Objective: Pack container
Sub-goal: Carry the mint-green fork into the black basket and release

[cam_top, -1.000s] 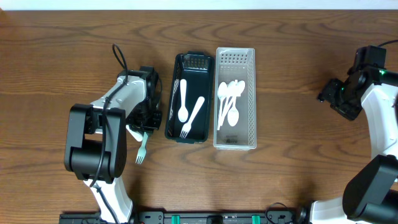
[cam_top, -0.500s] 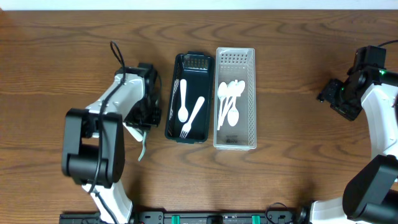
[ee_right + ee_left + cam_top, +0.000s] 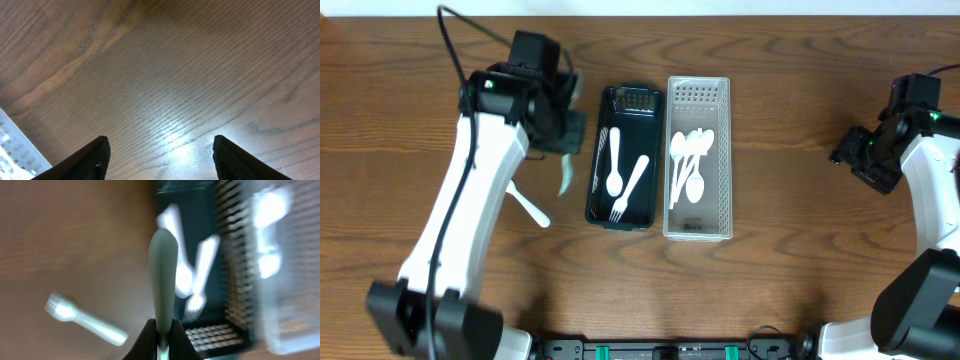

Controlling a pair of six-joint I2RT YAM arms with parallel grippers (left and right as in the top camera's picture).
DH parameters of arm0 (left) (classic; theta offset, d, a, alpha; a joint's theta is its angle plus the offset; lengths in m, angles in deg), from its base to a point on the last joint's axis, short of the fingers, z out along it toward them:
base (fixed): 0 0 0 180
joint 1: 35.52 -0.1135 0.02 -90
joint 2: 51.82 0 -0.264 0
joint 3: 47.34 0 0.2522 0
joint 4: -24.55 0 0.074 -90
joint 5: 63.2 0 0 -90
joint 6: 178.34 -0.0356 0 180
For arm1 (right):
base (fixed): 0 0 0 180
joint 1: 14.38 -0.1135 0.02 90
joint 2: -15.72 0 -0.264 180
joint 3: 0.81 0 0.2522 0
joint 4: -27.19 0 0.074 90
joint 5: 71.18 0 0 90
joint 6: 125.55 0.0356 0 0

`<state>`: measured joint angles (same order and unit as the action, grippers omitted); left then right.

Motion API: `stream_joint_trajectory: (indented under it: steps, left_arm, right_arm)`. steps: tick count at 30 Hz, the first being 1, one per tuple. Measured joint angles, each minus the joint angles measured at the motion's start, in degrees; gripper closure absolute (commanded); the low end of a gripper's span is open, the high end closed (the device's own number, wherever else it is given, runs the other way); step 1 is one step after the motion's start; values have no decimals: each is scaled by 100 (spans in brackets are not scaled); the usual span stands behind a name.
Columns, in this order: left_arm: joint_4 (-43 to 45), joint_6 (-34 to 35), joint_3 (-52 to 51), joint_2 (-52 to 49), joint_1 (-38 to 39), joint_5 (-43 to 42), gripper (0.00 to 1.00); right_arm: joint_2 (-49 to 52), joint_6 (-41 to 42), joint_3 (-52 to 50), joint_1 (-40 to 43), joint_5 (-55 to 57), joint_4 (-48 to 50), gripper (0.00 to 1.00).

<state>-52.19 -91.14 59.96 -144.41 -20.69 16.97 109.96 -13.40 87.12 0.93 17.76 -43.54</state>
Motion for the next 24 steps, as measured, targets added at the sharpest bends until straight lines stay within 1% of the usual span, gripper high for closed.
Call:
stream_joint_trajectory:
  steps: [4, 10, 13, 14, 15, 16, 20, 24]
  left_arm:
    - [186, 0, 79, 68, 570, -302, 94]
    - [247, 0, 76, -866, 791, -424, 92]
    - [396, -20, 48, -1353, 802, -442, 44]
    - [468, -2, 35, -1419, 802, -446, 33]
    - [505, 24, 31, -1460, 800, -446, 25]
    - [505, 50, 31, -1462, 798, -446, 24]
    - [428, 269, 160, -1335, 691, -483, 24]
    - [203, 619, 289, -1032, 214, -323, 24]
  right_arm:
    - [0, 0, 0, 0, 0, -2, 31]
    - [0, 0, 0, 0, 0, -2, 31]
    - [0, 0, 0, 0, 0, 0, 31]
    - [0, -2, 0, 0, 0, 2, 30]
    - [0, 0, 0, 0, 0, 4, 30]
    - [0, -2, 0, 0, 0, 7, 30]
    - [0, 0, 0, 0, 0, 9, 30]
    - [0, 0, 0, 0, 0, 11, 30]
